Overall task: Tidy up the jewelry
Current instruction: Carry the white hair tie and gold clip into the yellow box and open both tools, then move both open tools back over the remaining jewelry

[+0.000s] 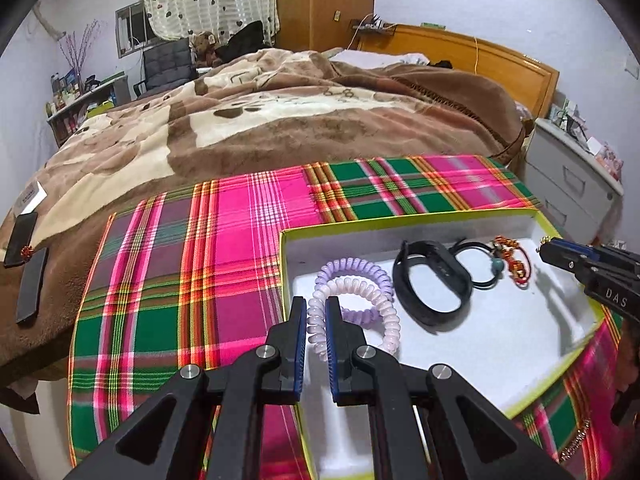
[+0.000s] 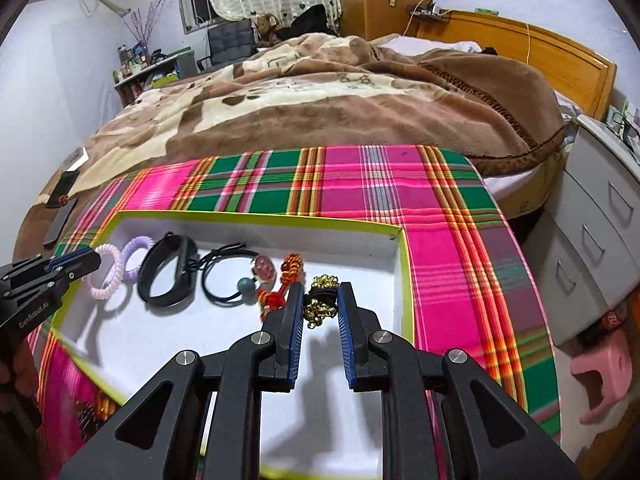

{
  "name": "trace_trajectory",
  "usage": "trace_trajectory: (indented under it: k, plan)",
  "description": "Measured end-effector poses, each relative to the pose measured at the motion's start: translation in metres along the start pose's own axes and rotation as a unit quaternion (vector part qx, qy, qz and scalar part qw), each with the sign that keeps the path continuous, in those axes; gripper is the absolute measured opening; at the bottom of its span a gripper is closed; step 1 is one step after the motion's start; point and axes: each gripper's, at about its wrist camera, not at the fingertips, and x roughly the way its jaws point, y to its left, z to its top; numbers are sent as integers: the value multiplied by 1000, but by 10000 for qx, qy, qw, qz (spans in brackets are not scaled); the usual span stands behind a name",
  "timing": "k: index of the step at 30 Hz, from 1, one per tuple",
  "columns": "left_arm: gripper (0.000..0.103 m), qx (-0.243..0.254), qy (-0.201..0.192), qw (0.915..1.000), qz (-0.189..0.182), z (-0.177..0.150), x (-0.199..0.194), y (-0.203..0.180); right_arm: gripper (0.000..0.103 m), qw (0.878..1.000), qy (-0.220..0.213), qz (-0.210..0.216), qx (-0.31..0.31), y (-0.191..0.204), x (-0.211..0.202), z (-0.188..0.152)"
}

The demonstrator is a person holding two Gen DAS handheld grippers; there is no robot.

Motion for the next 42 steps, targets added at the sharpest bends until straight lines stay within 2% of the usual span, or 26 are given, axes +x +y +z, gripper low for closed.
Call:
trace_trajectory:
  k: [7, 13, 17, 20, 23, 33, 42]
  plan:
    - [9, 64, 2, 10000, -9, 3, 8, -3, 17, 9996, 261, -11, 63, -6, 20, 3]
    - [9, 69, -31, 10000, -53, 2, 7, -3, 18, 9995, 315, -33, 38, -7, 24, 4]
    - [9, 53, -37, 10000, -67, 2, 6, -3, 22, 9996, 251, -59, 72, -7, 23, 4]
    - [10, 19, -52, 10000, -58, 1, 5, -2, 29, 9998, 172, -21, 97, -8, 18, 5]
    - [11, -49, -80, 9999, -75, 0, 1, -2, 30, 9999, 88, -15, 78, -8, 9, 5]
    - [11, -88, -513, 9986, -137, -17, -51, -7, 30, 9993, -329, 173, 7, 7, -39, -16]
    - [11, 3, -857, 9960, -240, -60, -111, -28, 30, 9969, -713, 325, -85, 24, -98, -61]
